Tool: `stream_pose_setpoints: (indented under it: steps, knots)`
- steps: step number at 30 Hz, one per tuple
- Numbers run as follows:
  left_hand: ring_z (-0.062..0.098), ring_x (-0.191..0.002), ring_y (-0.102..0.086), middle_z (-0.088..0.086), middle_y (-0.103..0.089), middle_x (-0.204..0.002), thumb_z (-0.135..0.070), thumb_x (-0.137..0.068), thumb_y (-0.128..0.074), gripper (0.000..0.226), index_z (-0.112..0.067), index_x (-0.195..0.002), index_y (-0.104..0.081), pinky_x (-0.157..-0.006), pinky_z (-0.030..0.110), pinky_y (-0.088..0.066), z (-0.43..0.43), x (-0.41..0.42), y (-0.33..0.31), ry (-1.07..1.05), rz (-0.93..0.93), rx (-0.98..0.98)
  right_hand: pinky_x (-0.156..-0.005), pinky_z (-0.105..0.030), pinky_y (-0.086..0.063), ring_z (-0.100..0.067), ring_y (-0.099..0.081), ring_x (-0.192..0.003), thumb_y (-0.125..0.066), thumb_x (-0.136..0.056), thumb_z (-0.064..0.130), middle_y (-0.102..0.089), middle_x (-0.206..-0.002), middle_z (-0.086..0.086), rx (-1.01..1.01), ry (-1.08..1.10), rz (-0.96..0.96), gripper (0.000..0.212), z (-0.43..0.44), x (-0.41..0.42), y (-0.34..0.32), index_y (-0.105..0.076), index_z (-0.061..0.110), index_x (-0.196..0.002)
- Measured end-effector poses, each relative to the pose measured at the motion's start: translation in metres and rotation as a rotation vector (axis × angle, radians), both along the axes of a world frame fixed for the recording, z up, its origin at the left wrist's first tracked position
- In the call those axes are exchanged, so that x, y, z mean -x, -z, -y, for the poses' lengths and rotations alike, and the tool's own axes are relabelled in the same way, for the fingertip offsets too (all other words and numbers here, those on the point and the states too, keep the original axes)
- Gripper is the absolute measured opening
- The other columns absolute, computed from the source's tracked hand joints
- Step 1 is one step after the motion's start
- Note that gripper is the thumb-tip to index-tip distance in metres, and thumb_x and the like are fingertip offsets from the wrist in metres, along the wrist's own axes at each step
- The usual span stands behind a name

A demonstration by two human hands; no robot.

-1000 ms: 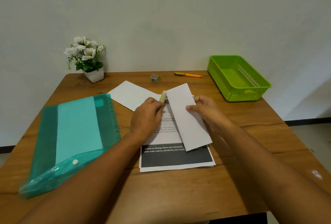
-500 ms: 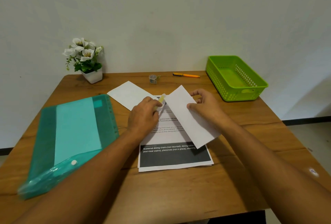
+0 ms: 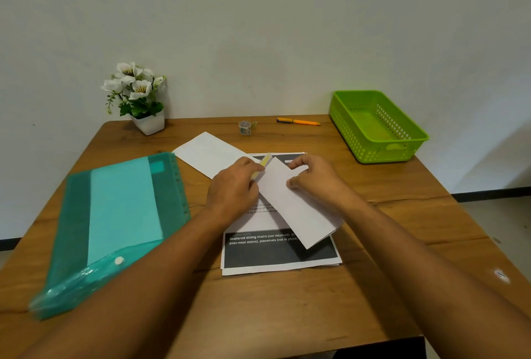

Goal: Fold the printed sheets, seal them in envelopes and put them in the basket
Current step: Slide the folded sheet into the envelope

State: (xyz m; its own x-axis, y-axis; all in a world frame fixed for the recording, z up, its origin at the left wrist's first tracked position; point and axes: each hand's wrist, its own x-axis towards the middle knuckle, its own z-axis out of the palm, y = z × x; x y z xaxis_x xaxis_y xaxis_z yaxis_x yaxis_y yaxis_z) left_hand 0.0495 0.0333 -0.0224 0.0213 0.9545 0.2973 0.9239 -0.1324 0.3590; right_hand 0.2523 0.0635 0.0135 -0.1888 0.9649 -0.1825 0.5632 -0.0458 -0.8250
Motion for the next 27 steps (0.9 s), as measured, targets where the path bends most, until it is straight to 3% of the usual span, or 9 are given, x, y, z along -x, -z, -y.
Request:
stream_pose_setpoints:
  steps: [3,6,10,15,19,22,25,27]
  knots:
    - [0.018,-0.112,-0.062,-0.006,-0.062,-0.135,-0.016,-0.093,-0.058,0.043,-0.025,-0.135,-0.065,-0.080,0.036,-0.058,0.005,0.000,0.001,0.047,0.015,0.002,-0.062,-0.033,-0.058,-0.022,-0.075,-0.079,-0.080,-0.083,0.014,-0.074,-0.106,-0.005,0.071,0.017,-0.048,0.033,0.000,0.005,0.003,-0.064,0.026,-0.110]
    - [0.017,-0.111,-0.061,-0.006,-0.063,-0.134,-0.012,-0.092,-0.058,0.044,-0.022,-0.134,-0.066,-0.081,0.036,-0.058,0.010,-0.001,0.000,0.081,0.038,-0.009,-0.068,-0.035,-0.060,-0.025,-0.074,-0.088,-0.082,-0.079,0.015,-0.070,-0.117,-0.006,0.106,0.043,-0.089,0.036,-0.003,0.012,0.007,-0.064,0.026,-0.108]
    - [0.014,-0.106,-0.061,-0.005,-0.065,-0.130,-0.011,-0.091,-0.059,0.043,-0.021,-0.132,-0.068,-0.077,0.030,-0.055,0.017,-0.002,-0.004,0.120,0.064,-0.040,-0.079,-0.041,-0.062,-0.027,-0.073,-0.091,-0.082,-0.081,0.012,-0.072,-0.106,-0.009,0.154,0.031,-0.125,0.038,-0.006,0.020,0.004,-0.060,0.021,-0.111]
    - [0.015,-0.109,-0.060,-0.004,-0.063,-0.128,-0.009,-0.092,-0.060,0.046,-0.021,-0.136,-0.065,-0.076,0.023,-0.046,0.019,0.001,-0.006,0.147,0.047,-0.048,-0.082,-0.043,-0.061,-0.026,-0.074,-0.090,-0.085,-0.082,0.015,-0.075,-0.101,-0.009,0.214,-0.025,-0.159,0.041,-0.013,0.024,0.000,-0.060,0.017,-0.115]
    - [0.020,-0.121,-0.055,-0.001,-0.062,-0.135,-0.012,-0.095,-0.064,0.043,-0.020,-0.138,-0.064,-0.090,0.035,-0.054,0.017,0.008,-0.003,0.127,0.007,-0.019,-0.088,-0.044,-0.059,-0.028,-0.074,-0.097,-0.085,-0.082,0.015,-0.074,-0.108,-0.009,0.340,-0.132,-0.050,0.050,-0.012,0.008,0.002,-0.059,0.022,-0.123]
    - [0.022,-0.113,-0.056,0.001,-0.070,-0.127,-0.016,-0.098,-0.063,0.032,-0.019,-0.129,-0.070,-0.086,0.039,-0.053,0.017,0.010,-0.002,0.101,-0.005,-0.011,-0.093,-0.048,-0.061,-0.029,-0.074,-0.102,-0.085,-0.081,0.011,-0.074,-0.113,-0.011,0.402,-0.143,-0.033,0.053,-0.010,-0.004,0.009,-0.060,0.021,-0.125]
    - [0.022,-0.111,-0.059,0.000,-0.072,-0.124,-0.015,-0.100,-0.059,0.030,-0.019,-0.127,-0.072,-0.085,0.036,-0.053,0.019,0.009,0.001,0.090,-0.007,-0.026,-0.086,-0.046,-0.063,-0.029,-0.073,-0.104,-0.084,-0.081,0.006,-0.073,-0.115,-0.012,0.408,-0.087,-0.092,0.051,-0.009,-0.006,0.012,-0.059,0.020,-0.123]
    - [0.022,-0.113,-0.063,0.000,-0.072,-0.126,-0.016,-0.099,-0.058,0.030,-0.019,-0.126,-0.072,-0.087,0.035,-0.052,0.022,0.006,0.000,0.101,0.002,-0.018,-0.067,-0.035,-0.062,-0.025,-0.072,-0.096,-0.082,-0.083,0.005,-0.071,-0.113,-0.011,0.360,-0.037,-0.130,0.049,-0.008,0.001,0.010,-0.058,0.019,-0.123]
